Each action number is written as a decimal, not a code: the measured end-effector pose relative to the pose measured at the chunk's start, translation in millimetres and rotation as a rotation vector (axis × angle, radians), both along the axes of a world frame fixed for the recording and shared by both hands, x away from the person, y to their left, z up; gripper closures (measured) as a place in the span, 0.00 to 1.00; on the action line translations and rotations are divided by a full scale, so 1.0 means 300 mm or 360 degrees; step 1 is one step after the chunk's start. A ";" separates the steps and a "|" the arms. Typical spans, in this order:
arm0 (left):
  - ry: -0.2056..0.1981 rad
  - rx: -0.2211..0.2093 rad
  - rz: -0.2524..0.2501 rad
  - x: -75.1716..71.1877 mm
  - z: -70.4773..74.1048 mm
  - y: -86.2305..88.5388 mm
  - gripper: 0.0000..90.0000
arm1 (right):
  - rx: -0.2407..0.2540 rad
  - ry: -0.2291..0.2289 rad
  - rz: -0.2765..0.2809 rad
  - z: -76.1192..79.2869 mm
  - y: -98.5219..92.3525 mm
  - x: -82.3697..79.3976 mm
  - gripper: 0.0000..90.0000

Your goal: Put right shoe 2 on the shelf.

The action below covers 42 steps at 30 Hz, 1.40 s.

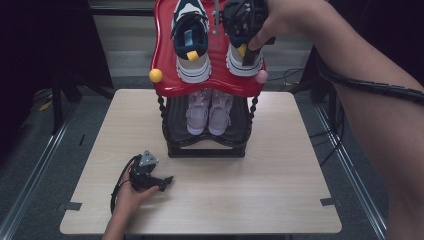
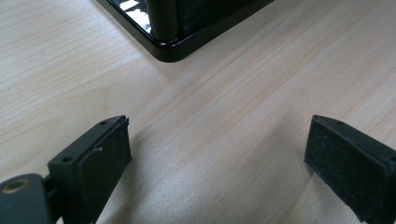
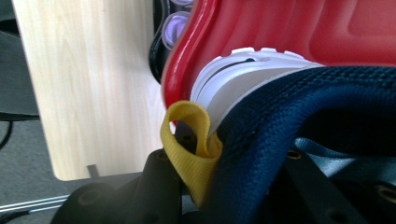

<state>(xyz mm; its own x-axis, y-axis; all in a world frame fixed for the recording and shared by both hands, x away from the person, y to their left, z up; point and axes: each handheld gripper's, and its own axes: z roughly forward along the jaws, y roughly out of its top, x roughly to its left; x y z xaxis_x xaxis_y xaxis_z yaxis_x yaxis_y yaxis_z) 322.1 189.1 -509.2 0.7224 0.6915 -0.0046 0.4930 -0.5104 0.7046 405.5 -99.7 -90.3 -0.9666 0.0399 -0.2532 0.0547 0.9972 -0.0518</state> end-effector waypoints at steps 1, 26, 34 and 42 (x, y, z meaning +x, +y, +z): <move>0.0000 0.0000 0.0001 0.000 0.000 0.000 0.07 | 0.0010 -0.0009 0.0007 -0.004 0.003 0.004 0.79; 0.0007 -0.0015 -0.0006 0.003 -0.003 -0.003 0.06 | 0.0061 -0.0026 0.0120 -0.080 0.043 0.059 0.78; 0.0007 -0.0015 -0.0005 0.003 -0.003 -0.003 0.06 | 0.0091 -0.0013 0.0133 -0.083 0.046 0.052 0.78; 0.0007 -0.0015 -0.0006 0.004 -0.003 -0.003 0.06 | 0.0111 -0.0015 0.0151 -0.090 0.045 0.050 0.78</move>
